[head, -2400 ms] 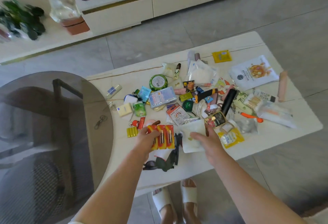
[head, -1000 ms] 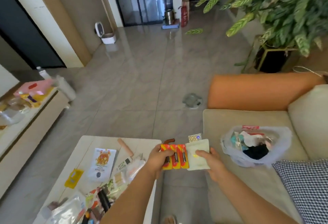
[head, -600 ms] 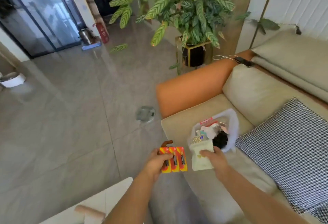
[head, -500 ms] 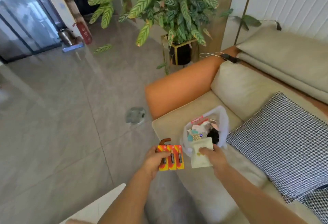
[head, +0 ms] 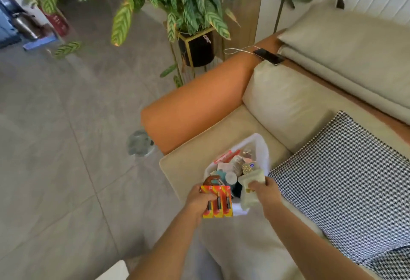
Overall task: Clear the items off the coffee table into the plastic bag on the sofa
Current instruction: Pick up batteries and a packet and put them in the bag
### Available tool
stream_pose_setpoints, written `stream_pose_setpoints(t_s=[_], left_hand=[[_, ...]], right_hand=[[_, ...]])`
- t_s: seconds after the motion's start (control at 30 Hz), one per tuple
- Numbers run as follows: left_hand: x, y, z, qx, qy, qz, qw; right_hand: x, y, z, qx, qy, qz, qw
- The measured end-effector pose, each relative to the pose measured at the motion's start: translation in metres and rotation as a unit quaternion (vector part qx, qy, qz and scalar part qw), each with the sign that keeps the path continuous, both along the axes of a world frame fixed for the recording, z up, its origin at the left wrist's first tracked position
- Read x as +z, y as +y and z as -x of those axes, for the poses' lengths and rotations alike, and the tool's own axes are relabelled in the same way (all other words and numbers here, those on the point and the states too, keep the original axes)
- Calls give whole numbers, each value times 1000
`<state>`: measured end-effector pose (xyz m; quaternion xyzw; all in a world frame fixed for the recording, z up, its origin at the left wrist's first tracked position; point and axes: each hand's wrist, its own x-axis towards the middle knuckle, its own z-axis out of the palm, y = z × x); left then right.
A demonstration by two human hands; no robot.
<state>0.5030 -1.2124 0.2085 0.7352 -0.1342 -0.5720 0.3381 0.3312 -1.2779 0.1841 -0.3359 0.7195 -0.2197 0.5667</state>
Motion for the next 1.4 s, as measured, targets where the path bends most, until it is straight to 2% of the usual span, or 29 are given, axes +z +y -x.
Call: stream_pose_setpoints(t_s=[0.37, 0.5, 0.7, 0.8, 0.97, 1.13, 1.4], left_hand=[[-106, -124, 14, -36, -20, -42, 998], [-141, -155, 23, -51, -11, -59, 997], [-176, -178, 35, -59, 18, -91, 994], [-179, -181, 38, -96, 3, -90, 991], [-169, -170, 30, -106, -41, -74, 991], [-148, -149, 9, -118, -30, -87, 989], [-126, -86, -5, -127, -74, -92, 985]], right_hand=[[-86, -117, -19, 128, 148, -18, 981], [-120, -138, -23, 130, 164, -26, 978], [-158, -152, -27, 135, 183, 25, 973], [-165, -150, -32, 180, 160, 60, 969], [-163, -139, -33, 245, 185, 27, 951], [-143, -127, -38, 289, 177, 22, 941], [-111, -76, -59, 377, 200, 17, 904]])
